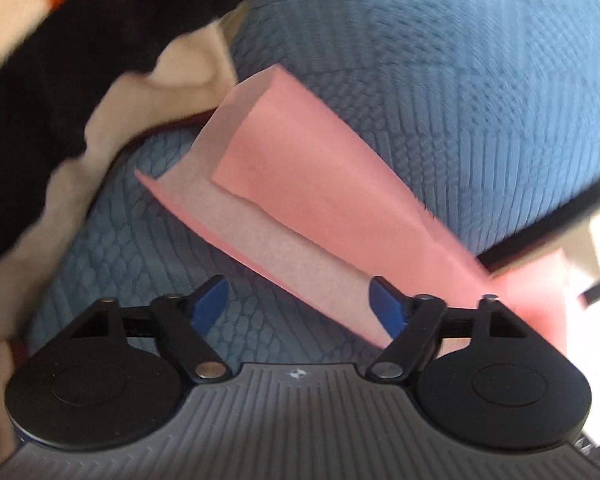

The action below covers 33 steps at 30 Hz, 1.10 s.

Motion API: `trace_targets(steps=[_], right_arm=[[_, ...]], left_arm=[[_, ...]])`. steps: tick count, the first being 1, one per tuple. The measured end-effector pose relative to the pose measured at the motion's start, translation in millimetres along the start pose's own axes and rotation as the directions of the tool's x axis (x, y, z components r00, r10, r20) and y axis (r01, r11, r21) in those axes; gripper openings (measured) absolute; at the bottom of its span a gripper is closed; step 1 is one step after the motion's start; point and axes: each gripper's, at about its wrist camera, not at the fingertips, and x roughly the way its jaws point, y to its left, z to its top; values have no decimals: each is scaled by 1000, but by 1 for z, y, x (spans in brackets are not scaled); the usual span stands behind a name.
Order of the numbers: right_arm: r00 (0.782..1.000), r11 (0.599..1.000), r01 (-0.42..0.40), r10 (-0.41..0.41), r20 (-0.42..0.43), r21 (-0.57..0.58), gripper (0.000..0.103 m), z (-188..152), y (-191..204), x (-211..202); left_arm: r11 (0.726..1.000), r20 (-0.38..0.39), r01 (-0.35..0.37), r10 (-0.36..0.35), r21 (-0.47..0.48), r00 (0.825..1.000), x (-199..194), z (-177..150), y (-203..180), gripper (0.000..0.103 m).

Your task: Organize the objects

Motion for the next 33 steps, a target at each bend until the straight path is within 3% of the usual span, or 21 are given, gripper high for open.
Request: trace_targets(steps=[9, 18, 23, 28, 31, 33], right_arm=[[994, 984, -100, 106, -32, 146, 66, 6, -3, 28], [990, 964, -109, 128, -64, 244, 66, -5, -3, 46], [995, 952, -82, 96, -33, 296, 66, -11, -7, 46], [999, 959, -51, 53, 0, 280, 66, -13, -7, 45], [999, 945, -52, 52, 7, 322, 66, -14, -13, 41], [998, 928, -64, 54, 37, 368, 59, -19, -18, 33]], left_arm=[[992, -58, 7, -14, -123, 998, 21, 13, 19, 40], [985, -51, -14, 6, -170, 999, 33, 16, 23, 16], [982, -28, -15, 10, -191, 1000, 31, 12, 23, 10], [990, 20, 38, -35, -137, 999, 13, 10, 14, 6], [986, 35, 61, -56, -154, 998, 0, 13, 16, 5], [985, 49, 61, -54, -158, 997, -7, 12, 15, 5]])
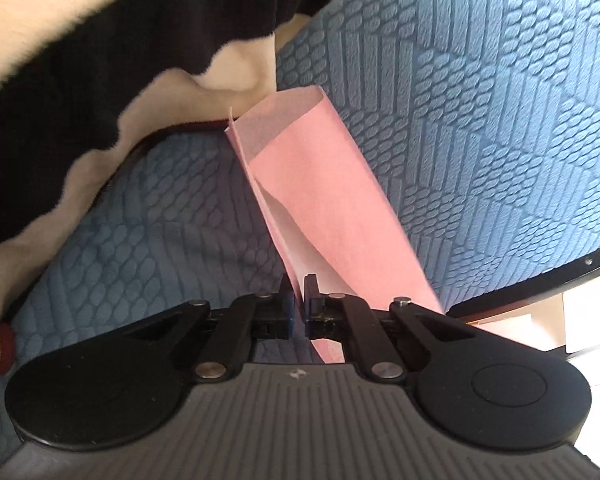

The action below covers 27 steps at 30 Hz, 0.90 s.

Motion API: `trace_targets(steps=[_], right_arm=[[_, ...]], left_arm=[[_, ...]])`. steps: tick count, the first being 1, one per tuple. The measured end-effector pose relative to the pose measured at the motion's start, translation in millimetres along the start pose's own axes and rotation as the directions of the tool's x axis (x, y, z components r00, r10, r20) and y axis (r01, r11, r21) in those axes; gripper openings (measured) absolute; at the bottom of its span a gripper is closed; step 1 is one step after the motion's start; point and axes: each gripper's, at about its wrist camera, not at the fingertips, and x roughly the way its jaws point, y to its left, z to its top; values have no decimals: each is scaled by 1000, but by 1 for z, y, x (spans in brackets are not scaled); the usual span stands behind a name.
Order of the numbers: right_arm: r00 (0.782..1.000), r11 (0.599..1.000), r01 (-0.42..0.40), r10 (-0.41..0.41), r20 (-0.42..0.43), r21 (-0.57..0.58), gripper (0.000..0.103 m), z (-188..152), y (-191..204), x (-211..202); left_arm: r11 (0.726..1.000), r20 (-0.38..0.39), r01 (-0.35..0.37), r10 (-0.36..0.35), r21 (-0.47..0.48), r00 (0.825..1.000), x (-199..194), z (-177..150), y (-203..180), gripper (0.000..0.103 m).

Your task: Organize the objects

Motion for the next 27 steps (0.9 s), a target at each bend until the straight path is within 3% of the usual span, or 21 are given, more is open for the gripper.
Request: trace_targets(steps=[4, 9, 13, 20, 27], right_arm=[[1000, 999, 14, -14, 9, 43, 24, -5, -8, -14], [999, 999, 47, -47, -22, 16, 14, -17, -13, -23], [999, 997, 49, -49, -2, -58, 9, -26, -10, -35], [997, 982, 59, -49, 62, -179, 7, -37, -11, -64], [996, 980, 90, -84, 39, -177, 7, -40, -25, -65]], left_arm=[[1000, 15, -12, 12, 0, 1000, -17, -8, 8, 5], [998, 32, -45, 43, 39, 999, -30, -19, 9, 5], [995, 30, -60, 58, 82, 998, -46, -35, 12, 5], [986, 28, -44, 40, 161, 999, -83, -68, 4, 6], [975, 34, -34, 28, 218, 999, -114, -109, -2, 6]])
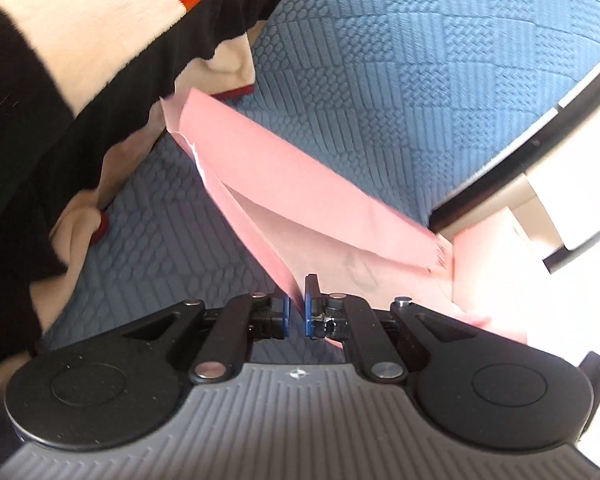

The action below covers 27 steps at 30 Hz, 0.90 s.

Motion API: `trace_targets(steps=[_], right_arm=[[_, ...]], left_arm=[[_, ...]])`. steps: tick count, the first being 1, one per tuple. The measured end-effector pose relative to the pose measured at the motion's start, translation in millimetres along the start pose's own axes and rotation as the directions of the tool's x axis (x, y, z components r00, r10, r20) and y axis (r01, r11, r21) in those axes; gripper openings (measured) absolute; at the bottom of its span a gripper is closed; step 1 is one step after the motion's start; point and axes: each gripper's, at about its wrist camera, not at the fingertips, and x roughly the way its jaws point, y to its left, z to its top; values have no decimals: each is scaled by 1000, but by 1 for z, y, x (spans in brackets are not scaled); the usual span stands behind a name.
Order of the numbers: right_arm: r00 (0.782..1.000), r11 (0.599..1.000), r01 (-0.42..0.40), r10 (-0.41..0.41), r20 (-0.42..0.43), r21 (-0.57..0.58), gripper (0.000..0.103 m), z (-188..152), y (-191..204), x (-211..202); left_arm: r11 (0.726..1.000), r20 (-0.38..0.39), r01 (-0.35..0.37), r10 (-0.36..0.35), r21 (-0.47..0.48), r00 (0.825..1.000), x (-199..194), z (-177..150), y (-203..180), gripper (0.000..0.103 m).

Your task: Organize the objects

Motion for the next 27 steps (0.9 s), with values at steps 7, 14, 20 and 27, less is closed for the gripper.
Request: trace_targets(steps=[7, 14, 20, 27], right_arm=[[998, 998, 4, -7, -56, -64, 7, -3, -10, 3], [998, 994, 0, -7, -60, -109, 7, -1, -14, 2], [999, 993, 8, -14, -50, -115, 7, 1, -18, 2], [998, 998, 12, -15, -64, -54, 7, 6, -24, 1]], left_arm=[[999, 14, 31, -32, 39, 999, -25, -23, -6, 6], [993, 25, 89, -91, 75, 996, -43, -33, -11, 6], [988, 48, 110, -115, 110, 992, -60, -39, -19, 6], [989, 107, 97, -109, 109, 988, -88, -50, -20, 6]])
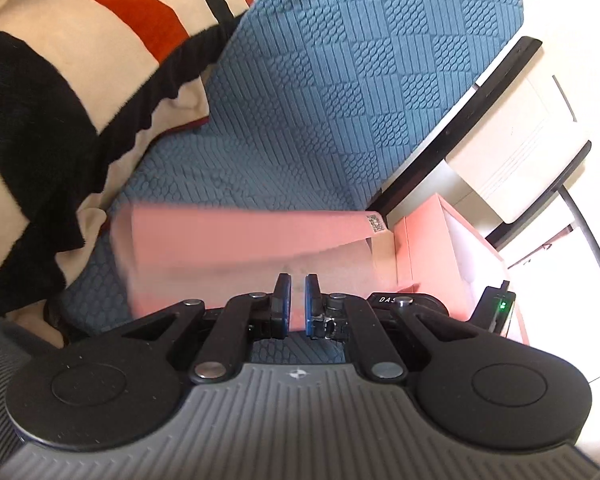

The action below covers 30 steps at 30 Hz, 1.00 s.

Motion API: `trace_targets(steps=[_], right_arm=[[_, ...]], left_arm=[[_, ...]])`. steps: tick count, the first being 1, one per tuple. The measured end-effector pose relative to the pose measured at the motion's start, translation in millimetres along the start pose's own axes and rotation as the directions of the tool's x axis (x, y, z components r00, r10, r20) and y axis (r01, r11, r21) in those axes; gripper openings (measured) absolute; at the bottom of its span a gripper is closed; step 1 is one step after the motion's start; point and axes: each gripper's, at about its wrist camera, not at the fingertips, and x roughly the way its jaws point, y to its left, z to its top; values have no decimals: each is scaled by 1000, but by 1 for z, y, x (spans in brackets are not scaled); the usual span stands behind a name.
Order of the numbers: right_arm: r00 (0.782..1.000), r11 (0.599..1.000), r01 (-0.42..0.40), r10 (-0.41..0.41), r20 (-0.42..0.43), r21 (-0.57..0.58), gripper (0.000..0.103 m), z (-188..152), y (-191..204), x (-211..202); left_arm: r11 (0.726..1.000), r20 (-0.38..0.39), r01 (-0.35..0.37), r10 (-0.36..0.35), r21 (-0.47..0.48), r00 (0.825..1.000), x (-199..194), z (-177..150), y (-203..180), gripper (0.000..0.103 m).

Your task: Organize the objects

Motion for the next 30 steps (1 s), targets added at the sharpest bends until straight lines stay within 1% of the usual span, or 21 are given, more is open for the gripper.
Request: trace_targets(steps=[2, 4, 6, 7, 11, 14, 17, 19, 21, 24, 28, 29, 30], right_arm=[[1000, 1000, 0, 0, -5, 5, 7, -1, 1, 0], [1000, 1000, -3, 3, -9, 10, 7, 0, 3, 0], [1000, 1000, -10, 10, -11, 13, 7, -2, 4, 0], [1000, 1000, -15, 15, -12, 15, 7, -2, 5, 0], [999, 999, -39, 39, -9, 17, 6, -1, 6, -5], [997, 997, -71, 71, -1, 15, 5, -1, 6, -13], [996, 996, -84, 84, 11, 7, 4, -1, 6, -20], [996, 996, -83, 83, 24, 16, 4, -2, 4, -24], [995, 995, -92, 91, 33, 24, 4, -2, 2, -27], [994, 995, -96, 95, 52, 15, 4, -1, 3, -33], [996, 997, -79, 78, 50, 9, 4, -1, 5, -34], [996, 997, -72, 72, 48, 13, 4, -1, 4, -34], [997, 998, -63, 62, 46, 17, 4, -1, 4, -34]], left_arm=[[1000, -3, -5, 5, 18, 1000, 0, -1, -4, 6], [999, -29, -15, 17, 42, 999, 11, -2, -8, 6], [998, -77, -13, 17, 53, 997, 31, -3, -9, 6], [998, -112, -25, 32, 56, 993, 45, -3, -9, 6], [991, -209, -77, 98, 108, 973, 91, -6, -9, 6], [986, -271, -111, 142, 125, 952, 117, -10, -3, 6], [978, -300, -162, 195, 133, 934, 135, -13, 3, 6], [976, -317, -179, 210, 124, 925, 145, -14, 8, 6], [973, -319, -196, 226, 123, 921, 149, -12, 11, 6], [964, -302, -223, 258, 145, 918, 154, -11, 14, 6], [942, -243, -283, 322, 182, 915, 156, -5, 12, 6], [932, -231, -305, 346, 196, 909, 157, -4, 12, 6], [919, -222, -331, 376, 214, 900, 158, -2, 14, 6]])
